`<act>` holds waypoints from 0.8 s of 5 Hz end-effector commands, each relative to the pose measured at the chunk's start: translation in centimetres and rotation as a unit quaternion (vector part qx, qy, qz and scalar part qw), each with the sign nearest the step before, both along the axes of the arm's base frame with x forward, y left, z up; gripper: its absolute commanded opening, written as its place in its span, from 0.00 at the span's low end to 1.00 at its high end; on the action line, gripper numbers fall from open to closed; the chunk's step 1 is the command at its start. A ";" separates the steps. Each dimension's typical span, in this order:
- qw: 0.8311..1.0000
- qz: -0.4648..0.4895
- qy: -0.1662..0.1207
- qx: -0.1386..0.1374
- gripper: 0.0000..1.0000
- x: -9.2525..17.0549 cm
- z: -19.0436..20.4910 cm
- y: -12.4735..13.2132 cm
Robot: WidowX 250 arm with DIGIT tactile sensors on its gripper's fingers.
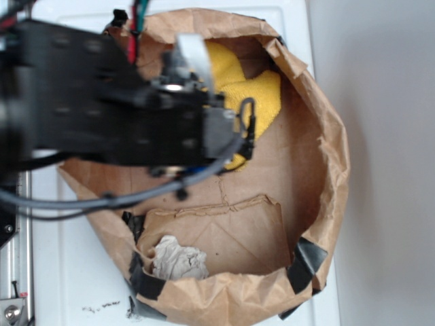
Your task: Grab the carrot.
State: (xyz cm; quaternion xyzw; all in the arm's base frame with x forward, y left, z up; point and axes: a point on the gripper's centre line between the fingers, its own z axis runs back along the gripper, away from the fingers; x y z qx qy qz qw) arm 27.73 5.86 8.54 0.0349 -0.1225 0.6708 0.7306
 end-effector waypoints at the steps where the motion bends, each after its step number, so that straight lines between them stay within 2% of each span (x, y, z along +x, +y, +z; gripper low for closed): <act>1: 0.997 0.053 -0.041 -0.029 1.00 -0.8 1.9 2.0; 2: 0.994 0.067 -0.060 -0.062 1.00 -1.7 1.1 3.7; 3: 0.992 0.082 -0.066 -0.070 1.00 -2.3 -0.4 4.7; 4: 0.993 0.085 -0.057 -0.059 1.00 -2.5 -1.6 5.2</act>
